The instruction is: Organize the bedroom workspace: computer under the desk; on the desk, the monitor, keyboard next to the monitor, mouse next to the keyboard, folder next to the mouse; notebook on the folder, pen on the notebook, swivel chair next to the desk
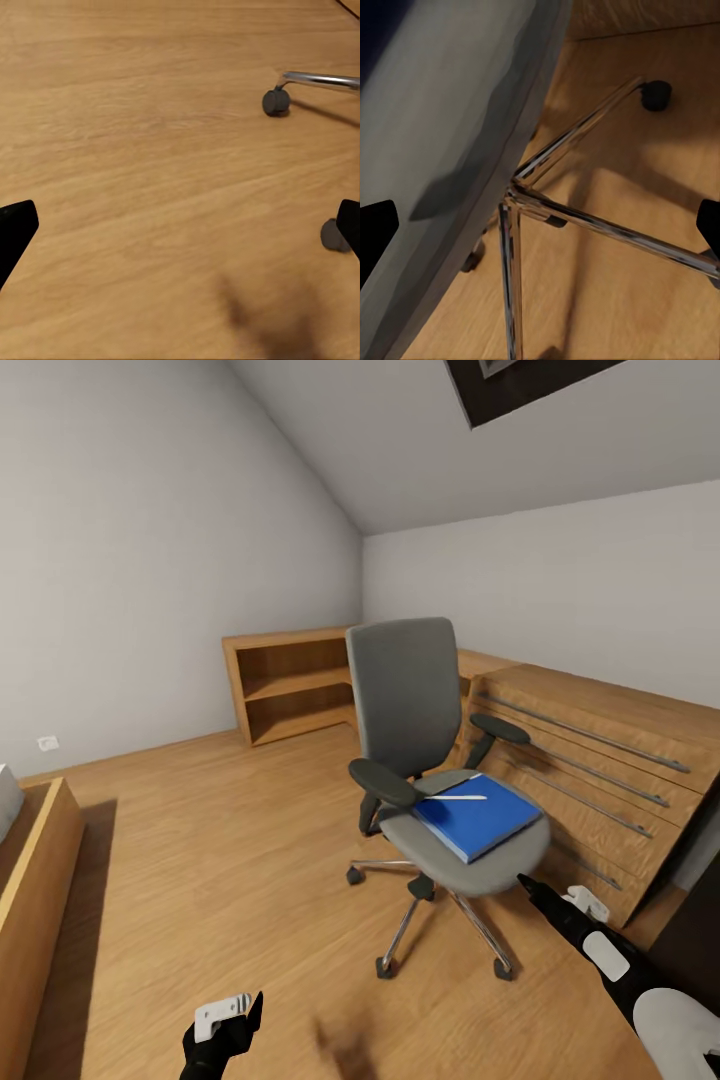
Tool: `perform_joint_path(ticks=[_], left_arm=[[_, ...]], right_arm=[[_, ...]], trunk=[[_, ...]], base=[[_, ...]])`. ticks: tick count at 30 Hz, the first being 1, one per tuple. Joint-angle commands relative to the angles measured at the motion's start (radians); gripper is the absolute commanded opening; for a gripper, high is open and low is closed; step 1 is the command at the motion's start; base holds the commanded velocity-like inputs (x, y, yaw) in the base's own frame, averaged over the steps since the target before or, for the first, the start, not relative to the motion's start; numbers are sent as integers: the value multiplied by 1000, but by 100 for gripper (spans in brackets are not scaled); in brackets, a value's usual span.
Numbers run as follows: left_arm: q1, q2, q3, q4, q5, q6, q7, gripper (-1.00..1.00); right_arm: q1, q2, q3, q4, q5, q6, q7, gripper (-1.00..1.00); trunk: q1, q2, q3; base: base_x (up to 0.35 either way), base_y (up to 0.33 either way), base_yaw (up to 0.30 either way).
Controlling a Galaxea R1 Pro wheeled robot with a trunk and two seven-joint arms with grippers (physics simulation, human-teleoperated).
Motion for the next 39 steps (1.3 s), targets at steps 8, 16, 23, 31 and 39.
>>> perform_joint_path(ticks=[8,16,23,31,39], left_arm=[[-1,0,-1,1,11,-3,-5,100],[-1,0,-1,1,11,-3,-5,100],[-1,0,-1,1,11,-3,-5,100],[-1,0,-1,1,11,-3,-5,100],[-1,0,-1,1,11,-2,-5,100]], right_arm=[[0,0,-5,0,-8,8,5,100],[0,0,-5,0,-8,8,5,100],[0,-1,-5,0,-8,8,4,100],[0,-1,-6,0,-8,8,4,100],[0,-1,-5,0,-8,8,4,100]], trunk=[[0,0,-1],[0,0,-1],[0,0,-1],[0,0,-1],[0,0,-1]], base=[[37,70,0],[2,126,0],[-127,6,0],[-292,1,0],[-316,0,0]])
